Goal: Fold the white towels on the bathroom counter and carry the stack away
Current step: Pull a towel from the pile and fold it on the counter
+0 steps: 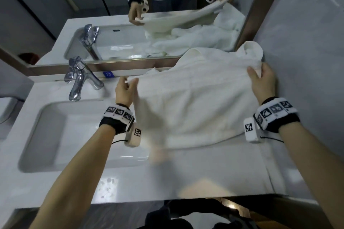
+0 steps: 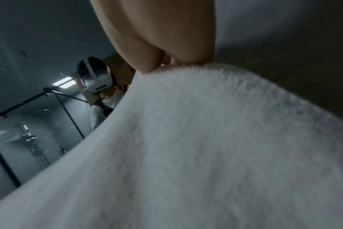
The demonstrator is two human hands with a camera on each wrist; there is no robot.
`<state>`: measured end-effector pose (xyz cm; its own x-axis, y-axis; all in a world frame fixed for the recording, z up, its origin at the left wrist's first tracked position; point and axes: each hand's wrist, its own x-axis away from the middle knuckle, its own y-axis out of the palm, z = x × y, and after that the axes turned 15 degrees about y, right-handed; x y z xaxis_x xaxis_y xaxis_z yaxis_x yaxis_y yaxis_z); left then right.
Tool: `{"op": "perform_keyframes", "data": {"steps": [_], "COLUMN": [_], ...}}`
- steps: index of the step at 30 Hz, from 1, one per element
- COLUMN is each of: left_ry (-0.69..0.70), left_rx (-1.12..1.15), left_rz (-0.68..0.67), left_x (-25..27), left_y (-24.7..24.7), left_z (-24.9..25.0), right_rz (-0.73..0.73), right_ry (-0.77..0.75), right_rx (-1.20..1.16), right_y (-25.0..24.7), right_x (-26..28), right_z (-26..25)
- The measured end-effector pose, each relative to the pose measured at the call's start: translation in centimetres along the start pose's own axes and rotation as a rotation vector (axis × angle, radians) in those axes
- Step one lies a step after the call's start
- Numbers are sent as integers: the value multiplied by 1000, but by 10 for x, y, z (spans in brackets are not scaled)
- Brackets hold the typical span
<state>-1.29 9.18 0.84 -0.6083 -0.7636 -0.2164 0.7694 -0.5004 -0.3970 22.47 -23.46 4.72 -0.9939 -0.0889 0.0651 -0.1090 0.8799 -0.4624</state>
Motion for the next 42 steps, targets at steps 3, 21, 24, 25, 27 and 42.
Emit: {"op": "perform_keyframes", "data": {"steps": [3,21,24,25,27,42], "left_ry": [-130,-381,-300,-268,-199,-318], "left_rx": [-49,103,118,96,30,-82], "left_rz": [5,-362,-256,-239,-223,-519], "left_x": [-12,55,55,55,54,116], "left_y": [19,7,7,7,7,-21], "left_z": [-2,-66,-57,-53,-49,-76], "right_rz": [-34,-189,-129,-112,-78,-281], "right_ry": [85,335,207,159,65,420], "right_rx": [73,58,-27,-19,77,244], "right_y": [14,-7,-8,-8,-8,-27], "right_x": [-14,44,52,54,54,94], "right_z": [4,87,78,75,69,125]}}
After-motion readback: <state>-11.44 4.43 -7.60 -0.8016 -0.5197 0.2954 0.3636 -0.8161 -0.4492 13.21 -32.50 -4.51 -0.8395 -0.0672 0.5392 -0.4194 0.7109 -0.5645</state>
